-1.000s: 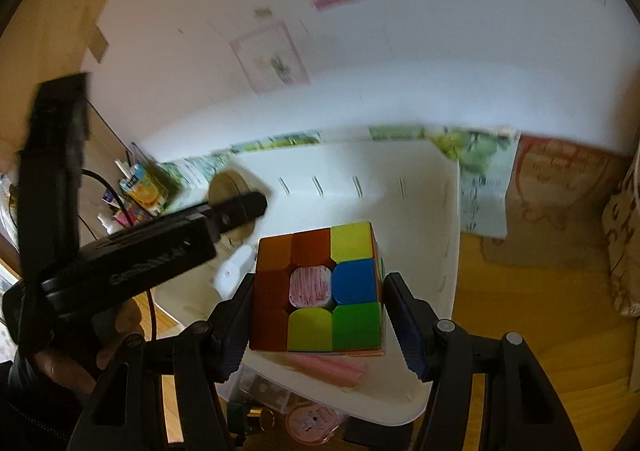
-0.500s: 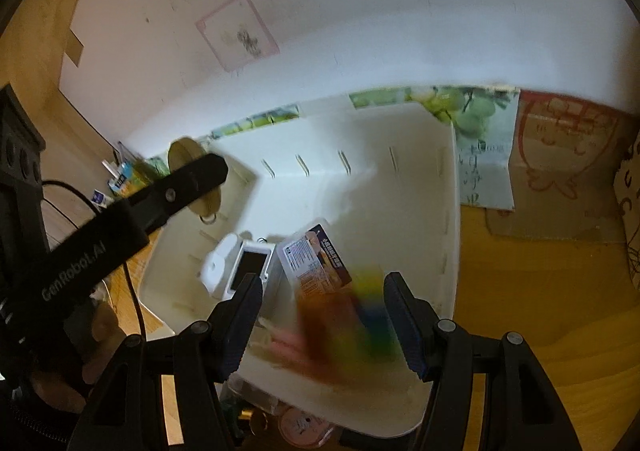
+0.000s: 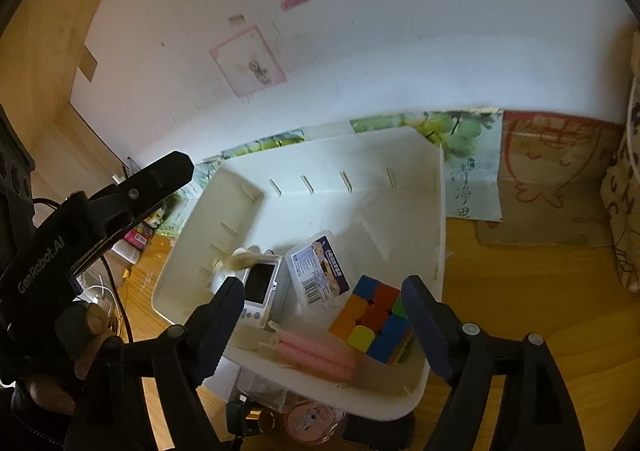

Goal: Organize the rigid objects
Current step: 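Lower the cube and gold tin into the white bin and open both grippers, then withdraw both grippers from the bin toward the black plug and green block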

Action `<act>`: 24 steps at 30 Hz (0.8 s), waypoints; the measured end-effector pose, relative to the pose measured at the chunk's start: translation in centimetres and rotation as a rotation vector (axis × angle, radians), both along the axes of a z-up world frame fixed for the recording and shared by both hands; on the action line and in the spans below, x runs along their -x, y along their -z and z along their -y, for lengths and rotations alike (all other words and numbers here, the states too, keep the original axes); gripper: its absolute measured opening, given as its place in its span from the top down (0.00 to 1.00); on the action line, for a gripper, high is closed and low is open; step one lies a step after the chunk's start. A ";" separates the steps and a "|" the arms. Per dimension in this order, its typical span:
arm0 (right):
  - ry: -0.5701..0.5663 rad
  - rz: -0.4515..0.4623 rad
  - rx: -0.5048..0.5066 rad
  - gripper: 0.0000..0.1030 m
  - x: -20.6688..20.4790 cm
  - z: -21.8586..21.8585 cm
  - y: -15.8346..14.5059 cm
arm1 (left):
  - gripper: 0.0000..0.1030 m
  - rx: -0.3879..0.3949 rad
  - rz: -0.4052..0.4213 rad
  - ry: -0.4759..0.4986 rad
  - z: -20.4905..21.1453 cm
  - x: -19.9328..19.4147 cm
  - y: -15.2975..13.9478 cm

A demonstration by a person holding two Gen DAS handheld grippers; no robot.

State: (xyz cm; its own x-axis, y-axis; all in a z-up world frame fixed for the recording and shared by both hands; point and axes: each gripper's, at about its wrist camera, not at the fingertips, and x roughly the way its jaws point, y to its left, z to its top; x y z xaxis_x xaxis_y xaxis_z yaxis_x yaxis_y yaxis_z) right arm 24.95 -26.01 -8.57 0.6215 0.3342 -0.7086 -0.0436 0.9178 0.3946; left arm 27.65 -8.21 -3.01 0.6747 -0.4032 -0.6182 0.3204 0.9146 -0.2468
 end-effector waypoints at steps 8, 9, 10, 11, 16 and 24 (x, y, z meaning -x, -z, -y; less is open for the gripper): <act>0.026 0.063 0.050 0.21 2.4 -0.2 -2.1 | 0.22 0.047 0.048 -0.012 -1.6 2.4 -2.4; 0.030 0.073 0.057 0.21 2.8 -0.2 -2.4 | 0.22 0.051 0.052 -0.013 -1.8 2.6 -2.6; 0.033 0.080 0.062 0.21 3.2 -0.3 -2.6 | 0.22 0.059 0.060 -0.017 -2.2 3.0 -3.0; 0.040 0.089 0.070 0.21 3.6 -0.4 -2.9 | 0.22 0.063 0.064 -0.019 -2.5 3.3 -3.2; 0.061 0.125 0.104 0.21 5.5 -1.0 -3.8 | 0.22 0.077 0.082 -0.033 -4.3 5.0 -4.2; 0.083 0.190 0.165 0.21 8.5 -2.3 -4.6 | 0.21 0.054 0.096 -0.058 -7.1 7.7 -4.8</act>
